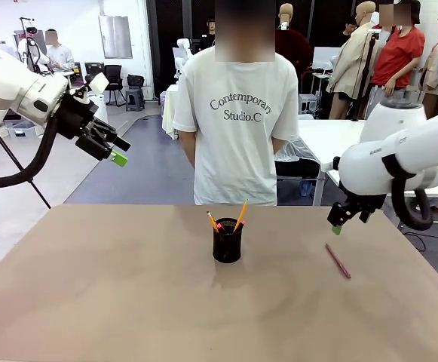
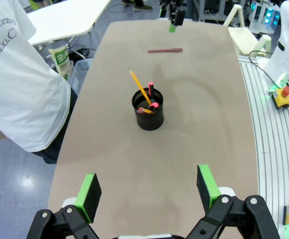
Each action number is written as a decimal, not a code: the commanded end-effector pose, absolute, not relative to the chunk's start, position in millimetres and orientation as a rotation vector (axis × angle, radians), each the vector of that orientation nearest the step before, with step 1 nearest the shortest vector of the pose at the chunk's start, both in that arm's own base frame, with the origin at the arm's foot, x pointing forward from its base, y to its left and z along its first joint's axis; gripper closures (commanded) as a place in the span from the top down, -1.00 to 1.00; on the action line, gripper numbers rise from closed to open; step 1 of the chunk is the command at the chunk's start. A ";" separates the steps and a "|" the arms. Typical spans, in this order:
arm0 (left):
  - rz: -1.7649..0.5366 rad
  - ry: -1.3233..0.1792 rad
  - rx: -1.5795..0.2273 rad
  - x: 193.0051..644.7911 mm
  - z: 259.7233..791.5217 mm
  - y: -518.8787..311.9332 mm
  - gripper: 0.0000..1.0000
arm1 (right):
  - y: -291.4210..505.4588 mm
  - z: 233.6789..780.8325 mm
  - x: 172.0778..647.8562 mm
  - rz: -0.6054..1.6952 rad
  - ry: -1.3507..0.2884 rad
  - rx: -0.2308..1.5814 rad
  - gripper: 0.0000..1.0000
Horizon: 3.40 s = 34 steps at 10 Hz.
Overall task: Place the pens into the pen holder.
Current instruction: Pick up a writing instrument from the table and place it into the Pen holder.
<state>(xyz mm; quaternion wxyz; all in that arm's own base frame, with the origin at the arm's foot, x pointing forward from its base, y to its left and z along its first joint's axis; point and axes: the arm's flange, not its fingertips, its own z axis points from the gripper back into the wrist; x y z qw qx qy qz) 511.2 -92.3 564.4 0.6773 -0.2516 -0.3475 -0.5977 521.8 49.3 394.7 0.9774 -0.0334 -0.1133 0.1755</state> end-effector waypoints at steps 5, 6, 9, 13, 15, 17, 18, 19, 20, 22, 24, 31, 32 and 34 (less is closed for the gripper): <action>-1.347 -0.780 -0.559 511.6 566.4 -91.7 1.00 | 55.9 337.8 544.3 0.125 -0.155 -0.122 1.00; -1.347 -0.780 -0.559 511.6 566.4 -91.7 1.00 | 55.6 332.0 544.4 0.093 -0.136 -0.116 1.00; -1.347 -0.780 -0.559 511.6 566.4 -91.7 1.00 | 58.3 316.8 551.2 0.068 -0.117 -0.104 1.00; -1.347 -0.780 -0.559 511.6 566.4 -91.7 1.00 | 51.0 317.1 541.7 0.096 -0.118 -0.090 1.00; -1.347 -0.780 -0.559 511.6 566.4 -91.7 1.00 | 51.7 313.3 544.6 0.098 -0.113 -0.090 1.00; -1.347 -0.780 -0.559 511.6 566.4 -91.7 1.00 | 63.0 303.3 559.1 0.053 -0.103 -0.104 1.00; -1.347 -0.780 -0.559 511.6 566.4 -91.7 1.00 | 68.3 298.7 563.3 0.043 -0.116 -0.111 1.00; -1.347 -0.780 -0.559 511.6 566.4 -91.7 1.00 | 71.2 295.7 565.7 0.031 -0.105 -0.103 1.00; -1.347 -0.780 -0.559 511.6 566.4 -91.7 1.00 | 71.4 294.9 567.9 0.015 -0.096 -0.098 1.00; -1.347 -0.780 -0.559 511.6 566.4 -91.7 1.00 | 71.9 291.8 572.0 0.007 -0.089 -0.090 1.00; -1.347 -0.780 -0.559 511.6 566.4 -91.7 1.00 | 69.1 293.3 575.0 0.011 -0.074 -0.051 0.83; -1.347 -0.780 -0.559 511.6 566.4 -91.7 1.00 | 65.4 290.5 586.8 0.002 -0.041 0.007 -1.00; -1.347 -0.780 -0.559 511.6 566.4 -91.7 1.00 | 65.3 290.1 586.6 -0.002 -0.038 0.009 -1.00; -1.347 -0.780 -0.559 511.6 566.4 -91.7 1.00 | 64.0 292.1 588.4 0.000 -0.035 0.011 -1.00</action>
